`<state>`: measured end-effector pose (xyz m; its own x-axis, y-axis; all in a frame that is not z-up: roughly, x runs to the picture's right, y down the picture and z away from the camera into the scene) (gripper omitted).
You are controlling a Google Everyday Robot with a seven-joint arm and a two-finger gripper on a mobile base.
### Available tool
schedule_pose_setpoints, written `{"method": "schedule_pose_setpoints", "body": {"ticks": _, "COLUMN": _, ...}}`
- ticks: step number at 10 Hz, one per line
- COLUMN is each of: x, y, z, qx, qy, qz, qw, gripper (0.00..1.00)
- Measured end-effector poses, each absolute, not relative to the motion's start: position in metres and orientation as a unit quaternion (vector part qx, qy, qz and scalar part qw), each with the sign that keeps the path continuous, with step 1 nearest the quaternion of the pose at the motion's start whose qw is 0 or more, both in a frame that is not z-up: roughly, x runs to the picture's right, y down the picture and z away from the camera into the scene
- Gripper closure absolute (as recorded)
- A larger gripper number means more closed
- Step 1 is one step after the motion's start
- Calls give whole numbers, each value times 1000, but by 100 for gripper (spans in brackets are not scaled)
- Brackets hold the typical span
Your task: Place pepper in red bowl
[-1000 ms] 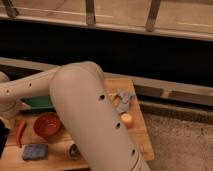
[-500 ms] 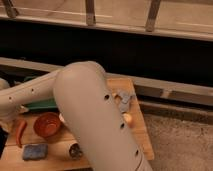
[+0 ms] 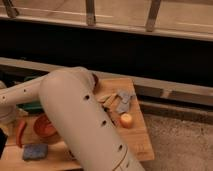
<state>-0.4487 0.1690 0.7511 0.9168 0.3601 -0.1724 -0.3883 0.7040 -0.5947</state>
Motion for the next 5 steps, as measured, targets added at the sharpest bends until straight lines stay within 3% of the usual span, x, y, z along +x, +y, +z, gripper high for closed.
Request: {"method": "schedule_pose_setpoints", "body": {"ticks": 5, "x": -461, "y": 200, "z": 771, "qx": -350, "qy": 51, "qz": 207, "qw": 912, "gripper": 27}}
